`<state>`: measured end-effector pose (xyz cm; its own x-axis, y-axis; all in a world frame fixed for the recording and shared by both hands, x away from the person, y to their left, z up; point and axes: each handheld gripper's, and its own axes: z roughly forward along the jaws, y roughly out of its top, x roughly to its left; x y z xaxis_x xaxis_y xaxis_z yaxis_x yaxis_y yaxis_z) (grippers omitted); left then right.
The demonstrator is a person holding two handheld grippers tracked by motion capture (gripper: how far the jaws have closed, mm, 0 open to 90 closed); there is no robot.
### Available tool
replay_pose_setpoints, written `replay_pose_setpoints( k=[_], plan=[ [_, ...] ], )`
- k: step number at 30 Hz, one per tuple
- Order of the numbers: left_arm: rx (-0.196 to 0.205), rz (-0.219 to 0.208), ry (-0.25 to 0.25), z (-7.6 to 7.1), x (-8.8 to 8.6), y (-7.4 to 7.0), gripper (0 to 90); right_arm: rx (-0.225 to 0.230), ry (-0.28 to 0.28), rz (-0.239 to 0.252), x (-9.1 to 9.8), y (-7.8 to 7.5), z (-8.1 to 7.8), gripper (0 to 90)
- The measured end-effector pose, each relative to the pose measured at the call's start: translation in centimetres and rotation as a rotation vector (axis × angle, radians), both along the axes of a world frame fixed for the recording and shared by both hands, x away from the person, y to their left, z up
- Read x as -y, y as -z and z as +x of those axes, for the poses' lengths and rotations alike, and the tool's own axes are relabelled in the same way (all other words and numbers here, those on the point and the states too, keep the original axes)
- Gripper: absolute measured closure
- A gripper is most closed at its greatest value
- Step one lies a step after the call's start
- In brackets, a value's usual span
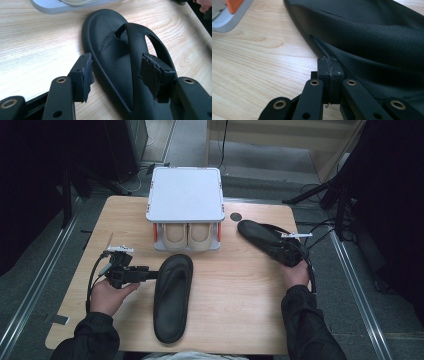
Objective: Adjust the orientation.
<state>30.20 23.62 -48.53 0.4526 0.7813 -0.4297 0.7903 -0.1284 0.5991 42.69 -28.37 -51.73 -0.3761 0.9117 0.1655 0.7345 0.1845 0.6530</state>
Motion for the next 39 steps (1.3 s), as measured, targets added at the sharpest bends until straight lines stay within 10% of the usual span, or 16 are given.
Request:
replay_pose_setpoints(
  k=[17, 39],
  plan=[
    [-0.002, 0.007, 0.014, 0.5, 0.3, 0.0, 43.3, 0.024, 0.064, 0.044, 1.6, -0.5, 0.7, 90.0],
    [-0.022, 0.007, -0.015, -0.9, -0.9, 0.4, 43.1, 0.037, 0.012, 0.080, -4.6, -2.6, 4.2, 90.0]
  ],
)
